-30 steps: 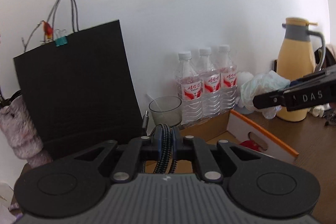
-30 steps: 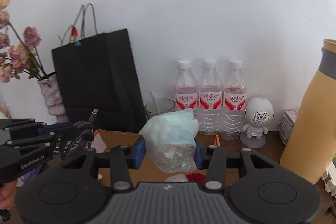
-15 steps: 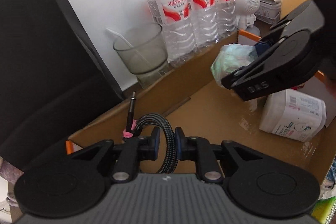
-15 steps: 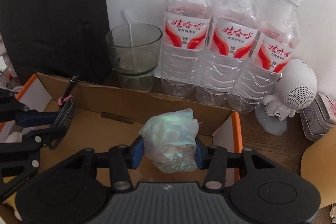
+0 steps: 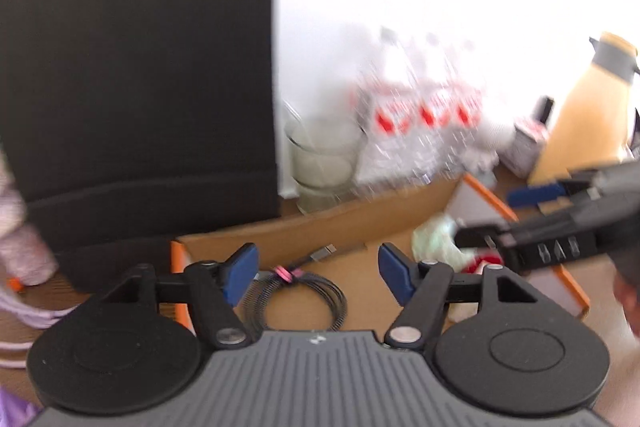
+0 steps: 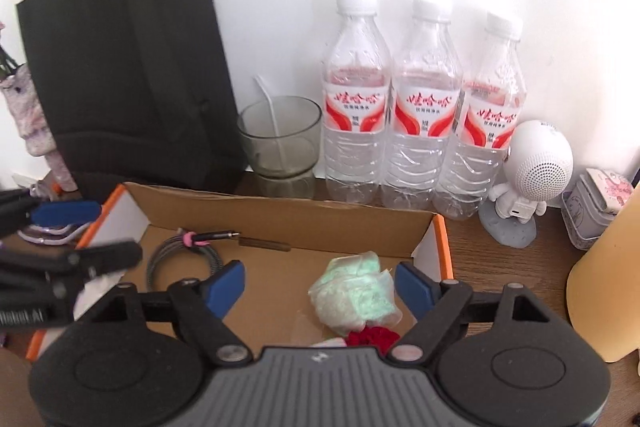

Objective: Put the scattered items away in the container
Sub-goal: 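Carry cable with left tool into the box while right releases the bag inside, then withdraw both open tools from the box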

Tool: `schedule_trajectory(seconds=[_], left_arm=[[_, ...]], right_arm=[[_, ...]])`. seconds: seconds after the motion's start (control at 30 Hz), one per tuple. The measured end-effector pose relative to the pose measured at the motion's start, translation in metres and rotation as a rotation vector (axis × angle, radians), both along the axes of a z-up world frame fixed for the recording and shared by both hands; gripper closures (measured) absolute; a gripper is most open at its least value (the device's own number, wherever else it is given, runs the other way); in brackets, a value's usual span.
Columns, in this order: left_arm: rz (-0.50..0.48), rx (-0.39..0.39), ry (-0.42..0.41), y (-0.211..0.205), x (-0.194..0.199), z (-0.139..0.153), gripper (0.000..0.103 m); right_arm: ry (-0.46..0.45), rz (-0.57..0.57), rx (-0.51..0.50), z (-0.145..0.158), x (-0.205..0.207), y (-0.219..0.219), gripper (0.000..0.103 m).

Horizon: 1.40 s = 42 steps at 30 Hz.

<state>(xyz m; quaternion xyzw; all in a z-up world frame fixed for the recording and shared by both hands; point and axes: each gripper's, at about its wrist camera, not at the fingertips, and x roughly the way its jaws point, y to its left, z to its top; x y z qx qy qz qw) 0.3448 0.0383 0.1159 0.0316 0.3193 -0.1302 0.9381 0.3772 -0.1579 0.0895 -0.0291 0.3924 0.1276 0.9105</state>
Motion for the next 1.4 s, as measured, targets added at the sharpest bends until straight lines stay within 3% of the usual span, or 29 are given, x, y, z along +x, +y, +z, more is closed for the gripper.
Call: schedule_trajectory(seconds=[0.1,0.2,0.33,0.4,0.53,0.7,0.77,0.83,0.9,1.1,1.3,1.37,1.4], left_arm=[[0.079,-0.02,-0.064,0.006,-0.026,0.019,0.021],[0.091,-0.025,-0.158,0.008,-0.063,0.038,0.011],[0.106,0.045,-0.336,-0.001,-0.132,0.056,0.0],[0.107,0.064,-0.4,-0.006,-0.17,0.057,0.0],[0.088,0.025,-0.421,-0.013,-0.23,0.047,0.0],[0.107,-0.039,-0.462,-0.008,-0.302,0.029,0.0],[0.128,-0.043,-0.482,-0.005,-0.328,0.015,0.0],[0.148,-0.012,-0.446,-0.008,-0.346,-0.001,0.0],[0.171,0.026,-0.368,-0.009,-0.357,-0.019,0.0],[0.192,0.015,-0.2,0.003,-0.363,-0.061,0.0],[0.151,0.092,-0.228,0.015,-0.307,-0.061,0.0],[0.159,0.112,-0.205,0.018,-0.275,-0.066,0.006],[0.17,0.112,-0.184,0.02,-0.262,-0.07,0.015]], right_arm=[[-0.047,-0.02,0.018,0.014,-0.024,-0.002,0.021],[-0.118,-0.032,0.062,0.027,-0.059,-0.01,0.019],[-0.27,-0.039,0.072,0.04,-0.119,-0.017,0.019],[-0.343,-0.031,0.096,0.042,-0.153,-0.024,0.018],[-0.461,-0.001,0.173,0.034,-0.218,-0.04,0.015],[-0.598,-0.007,0.158,0.014,-0.299,-0.048,0.014],[-0.597,-0.006,0.171,0.001,-0.323,-0.052,0.011],[-0.555,-0.01,0.18,-0.013,-0.34,-0.054,0.011],[-0.496,-0.021,0.172,-0.029,-0.359,-0.053,0.011],[-0.36,0.004,0.125,-0.069,-0.387,-0.053,0.012],[-0.356,0.032,0.114,-0.066,-0.35,-0.038,0.012],[-0.342,0.055,0.096,-0.069,-0.328,-0.023,0.012],[-0.335,0.059,0.085,-0.07,-0.317,-0.015,0.013]])
